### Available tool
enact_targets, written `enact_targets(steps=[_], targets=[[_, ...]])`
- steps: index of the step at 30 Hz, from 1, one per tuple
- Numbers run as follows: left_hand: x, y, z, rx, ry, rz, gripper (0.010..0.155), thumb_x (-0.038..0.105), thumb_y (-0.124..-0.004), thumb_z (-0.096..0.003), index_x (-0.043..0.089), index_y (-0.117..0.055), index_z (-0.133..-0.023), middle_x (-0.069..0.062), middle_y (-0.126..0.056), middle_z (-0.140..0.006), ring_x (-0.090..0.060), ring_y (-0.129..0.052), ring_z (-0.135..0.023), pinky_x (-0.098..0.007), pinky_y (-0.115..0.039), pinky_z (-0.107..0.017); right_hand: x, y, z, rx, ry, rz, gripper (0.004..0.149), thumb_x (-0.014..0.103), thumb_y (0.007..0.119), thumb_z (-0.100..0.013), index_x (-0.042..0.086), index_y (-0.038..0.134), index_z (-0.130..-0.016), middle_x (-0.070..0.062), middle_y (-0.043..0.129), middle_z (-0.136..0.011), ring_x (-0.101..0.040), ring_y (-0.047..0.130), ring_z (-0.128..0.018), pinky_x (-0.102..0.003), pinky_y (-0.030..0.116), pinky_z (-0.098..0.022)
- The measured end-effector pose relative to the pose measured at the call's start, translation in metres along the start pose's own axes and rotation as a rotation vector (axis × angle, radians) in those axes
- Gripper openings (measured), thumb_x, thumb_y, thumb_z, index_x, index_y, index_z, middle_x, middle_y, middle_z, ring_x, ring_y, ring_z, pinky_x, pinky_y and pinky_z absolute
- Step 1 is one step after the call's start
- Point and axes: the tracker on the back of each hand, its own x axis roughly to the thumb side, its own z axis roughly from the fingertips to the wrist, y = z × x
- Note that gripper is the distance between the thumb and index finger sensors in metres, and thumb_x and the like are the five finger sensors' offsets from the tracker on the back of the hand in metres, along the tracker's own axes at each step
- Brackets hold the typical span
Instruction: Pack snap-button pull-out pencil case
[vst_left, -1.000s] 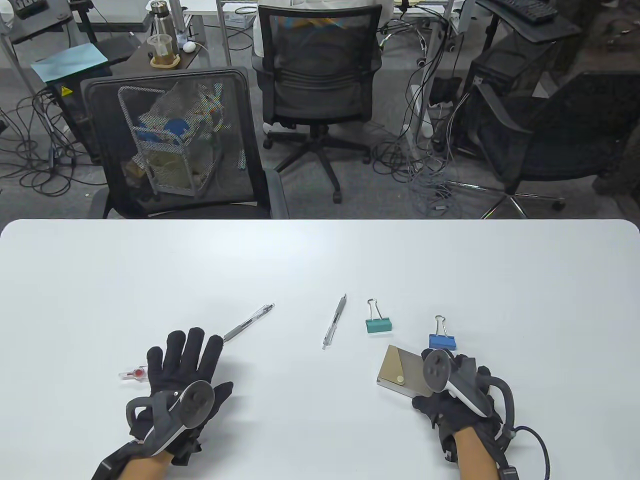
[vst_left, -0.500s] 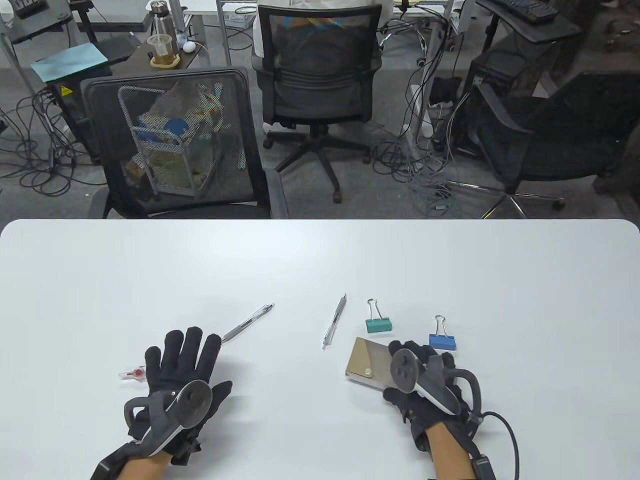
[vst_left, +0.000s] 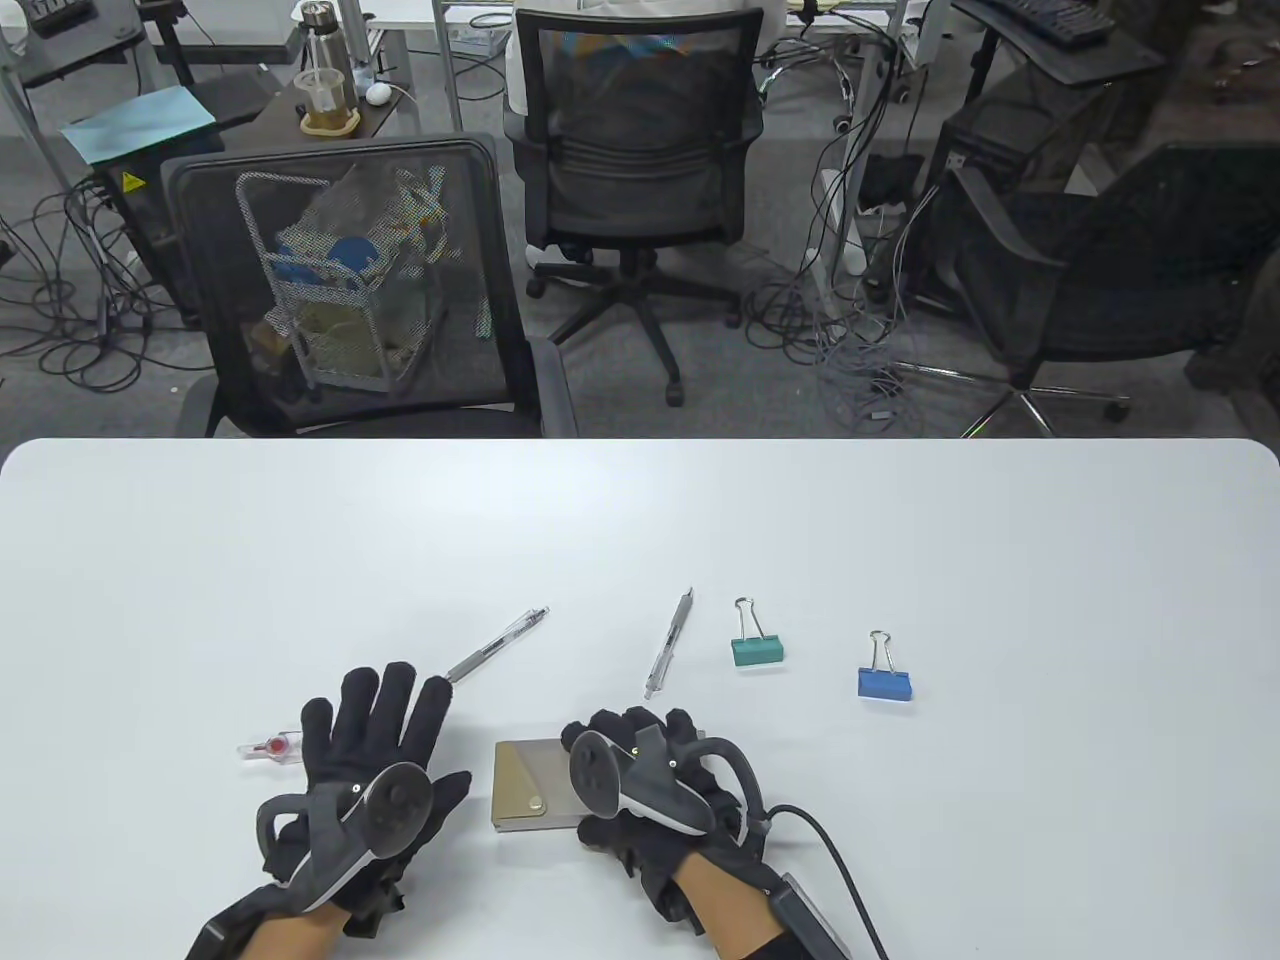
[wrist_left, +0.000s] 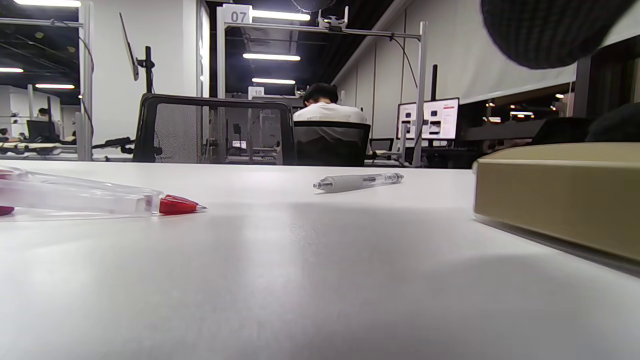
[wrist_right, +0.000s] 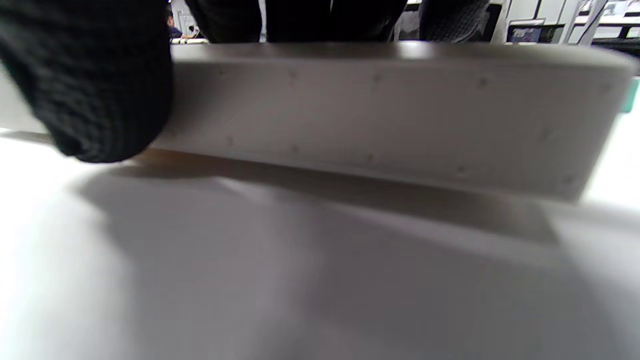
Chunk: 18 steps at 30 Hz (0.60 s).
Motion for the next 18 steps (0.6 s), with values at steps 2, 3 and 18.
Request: enact_targets(steps=[2, 3, 18], targets=[[0.003, -0.001, 0.0, -0.014, -0.01, 0.002, 0.091, 0.071, -0.073, -0.0322, 0.05, -0.031, -0.11, 0.011, -0.031, -0.124, -0.029, -0.033, -0.122, -0.064, -0.027, -0.086, 0.0, 0.002, -0.001, -0.005, -0.012, -0.006, 0.086, 0.061, 0.088, -0.029, 0.05, 0.047, -0.104, 0.016, 0.054, -0.119, -0.021, 0.06, -0.111, -0.058, 0.05, -0.084], [0.006, -0.001, 0.0, -0.024, -0.016, 0.004, 0.09, 0.071, -0.073, -0.0323, 0.049, -0.033, -0.11, 0.011, -0.033, -0.124, -0.029, -0.036, -0.122, -0.063, -0.028, -0.086, 0.0, 0.002, -0.001, -0.001, -0.01, -0.007, 0.086, 0.061, 0.087, -0.03, 0.05, 0.047, -0.104, 0.016, 0.054, -0.119, -0.021, 0.059, -0.111, -0.057, 0.05, -0.084], [0.071, -0.009, -0.01, -0.178, -0.202, -0.135, 0.079, 0.075, -0.073, -0.027, 0.039, -0.075, -0.098, 0.007, -0.092, -0.088, -0.025, -0.093, -0.084, -0.053, -0.064, -0.076, -0.003, 0.003, -0.001, 0.002, -0.017, -0.032, 0.085, 0.061, 0.087, -0.03, 0.051, 0.046, -0.104, 0.017, 0.053, -0.119, -0.021, 0.058, -0.111, -0.057, 0.049, -0.083]])
